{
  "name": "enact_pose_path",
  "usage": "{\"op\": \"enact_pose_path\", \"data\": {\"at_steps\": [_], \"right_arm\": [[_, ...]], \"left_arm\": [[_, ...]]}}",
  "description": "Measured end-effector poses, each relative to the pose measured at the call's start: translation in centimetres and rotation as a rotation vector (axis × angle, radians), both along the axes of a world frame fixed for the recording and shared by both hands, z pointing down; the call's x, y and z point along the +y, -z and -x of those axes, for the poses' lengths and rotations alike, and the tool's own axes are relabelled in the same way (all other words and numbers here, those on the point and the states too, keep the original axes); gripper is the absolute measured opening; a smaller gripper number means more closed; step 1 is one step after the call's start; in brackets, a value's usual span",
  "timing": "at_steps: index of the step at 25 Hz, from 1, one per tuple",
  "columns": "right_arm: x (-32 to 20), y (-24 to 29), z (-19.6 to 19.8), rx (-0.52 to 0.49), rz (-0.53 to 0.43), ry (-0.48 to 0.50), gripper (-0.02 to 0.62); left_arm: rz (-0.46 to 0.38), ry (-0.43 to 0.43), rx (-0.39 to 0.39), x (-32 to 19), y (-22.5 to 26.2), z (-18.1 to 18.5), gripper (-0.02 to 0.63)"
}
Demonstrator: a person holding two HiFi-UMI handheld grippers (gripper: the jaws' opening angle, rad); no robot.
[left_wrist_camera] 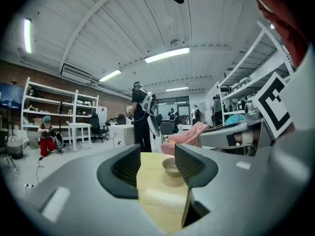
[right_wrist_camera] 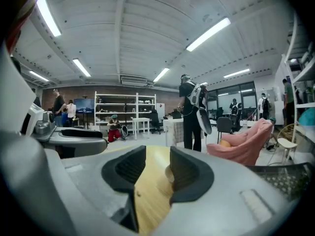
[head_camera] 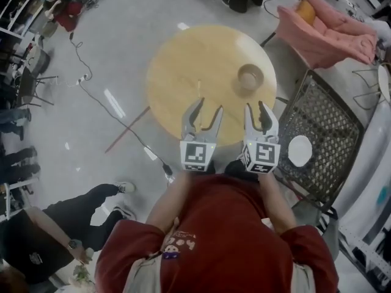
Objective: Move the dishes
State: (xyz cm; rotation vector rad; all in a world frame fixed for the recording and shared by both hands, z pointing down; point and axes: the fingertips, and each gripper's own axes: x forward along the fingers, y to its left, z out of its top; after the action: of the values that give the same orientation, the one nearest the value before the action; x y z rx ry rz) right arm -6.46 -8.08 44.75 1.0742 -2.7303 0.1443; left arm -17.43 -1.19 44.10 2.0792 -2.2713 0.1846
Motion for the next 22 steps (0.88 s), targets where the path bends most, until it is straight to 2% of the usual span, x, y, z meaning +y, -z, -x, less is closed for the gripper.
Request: {"op": "enact_pose_path", "data": {"at_steps": [3, 13, 22], "right_arm": [[1.0, 0.9, 1.2, 0.004, 0.007, 0.037, 0.152], [4.9, -1.4, 8.6, 0.058, 0.048, 0.154, 0.152], [7.1, -6.6, 13.3, 0.163, 0.150, 0.221, 0.152]], "left_arm": [[0.004, 0.040, -0.001, 1.5, 1.0, 1.1, 0.225], [-0.027, 0.157, -0.016, 6.8, 1.8, 7.5, 0.225], [-0.044, 0.235, -0.021, 10.3, 1.6, 11.2, 0.225]]}}
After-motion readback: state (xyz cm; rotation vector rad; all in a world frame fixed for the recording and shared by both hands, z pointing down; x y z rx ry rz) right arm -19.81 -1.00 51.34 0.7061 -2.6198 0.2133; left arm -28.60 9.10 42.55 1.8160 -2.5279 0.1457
